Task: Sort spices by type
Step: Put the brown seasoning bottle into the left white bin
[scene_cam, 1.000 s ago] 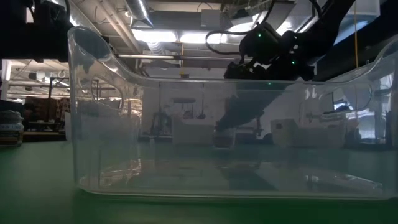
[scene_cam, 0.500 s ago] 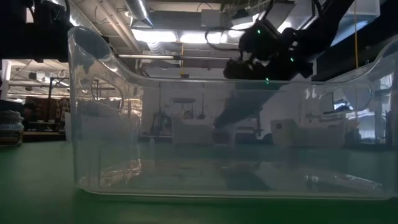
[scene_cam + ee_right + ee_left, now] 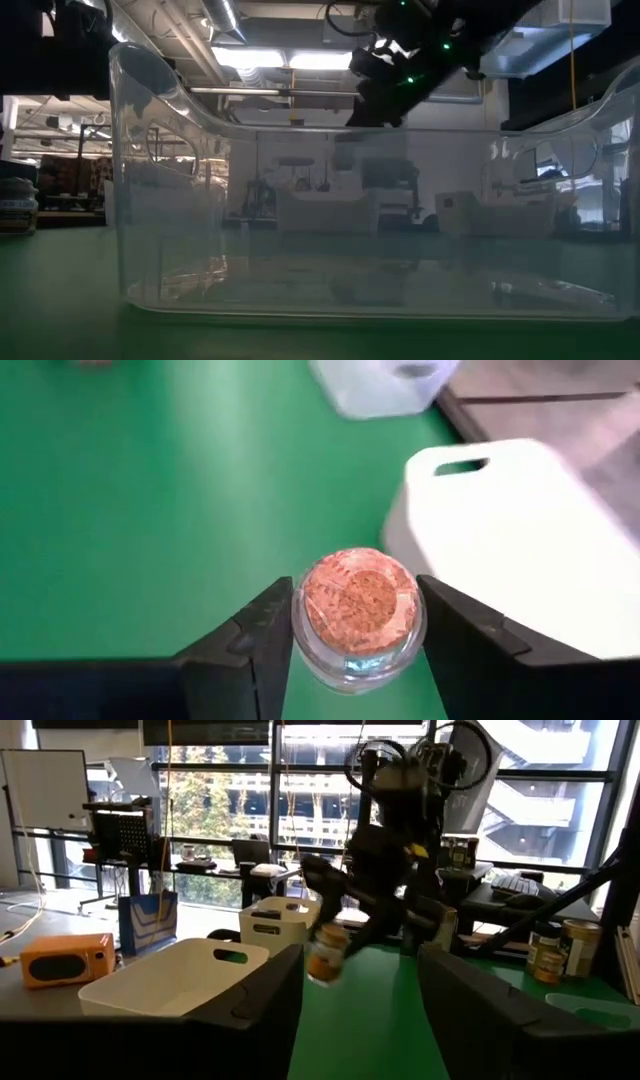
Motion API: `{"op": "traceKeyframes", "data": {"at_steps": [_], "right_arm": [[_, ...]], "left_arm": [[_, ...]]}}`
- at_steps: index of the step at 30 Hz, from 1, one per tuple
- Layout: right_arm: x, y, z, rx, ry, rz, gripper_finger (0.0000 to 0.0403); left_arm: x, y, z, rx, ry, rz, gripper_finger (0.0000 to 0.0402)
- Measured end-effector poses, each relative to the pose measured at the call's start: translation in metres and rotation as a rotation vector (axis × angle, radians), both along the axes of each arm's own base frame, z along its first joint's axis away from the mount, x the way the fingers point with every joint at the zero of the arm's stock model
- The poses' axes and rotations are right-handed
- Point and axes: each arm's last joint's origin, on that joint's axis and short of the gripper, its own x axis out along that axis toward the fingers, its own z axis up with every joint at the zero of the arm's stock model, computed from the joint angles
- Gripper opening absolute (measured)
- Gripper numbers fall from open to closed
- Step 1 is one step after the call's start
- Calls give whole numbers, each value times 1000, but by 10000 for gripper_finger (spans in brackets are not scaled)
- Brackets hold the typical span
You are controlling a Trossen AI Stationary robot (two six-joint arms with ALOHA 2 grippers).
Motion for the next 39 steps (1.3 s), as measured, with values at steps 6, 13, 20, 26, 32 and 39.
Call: {"op": "traceKeyframes", "data": {"at_steps": [6, 13, 20, 26, 32, 39], "right_arm": [[-2, -33, 14, -27, -35, -80, 188], [-14, -72, 18, -23, -64, -174, 189], [-25, -100, 18, -7, -90, -222, 188], [-24, -112, 4, 18, -70, -244, 189], [-16, -117, -14, 46, -65, -246, 189], [-10, -121, -27, 87, -89, -276, 190]], "left_arm": [[0, 0, 0, 0, -1, 0, 184], [0, 0, 0, -22, -7, -4, 184], [0, 0, 0, -22, -7, -3, 184], [0, 0, 0, -22, -6, -3, 184], [1, 0, -1, -23, 4, -3, 184], [1, 0, -1, -23, 8, -3, 184]]}}
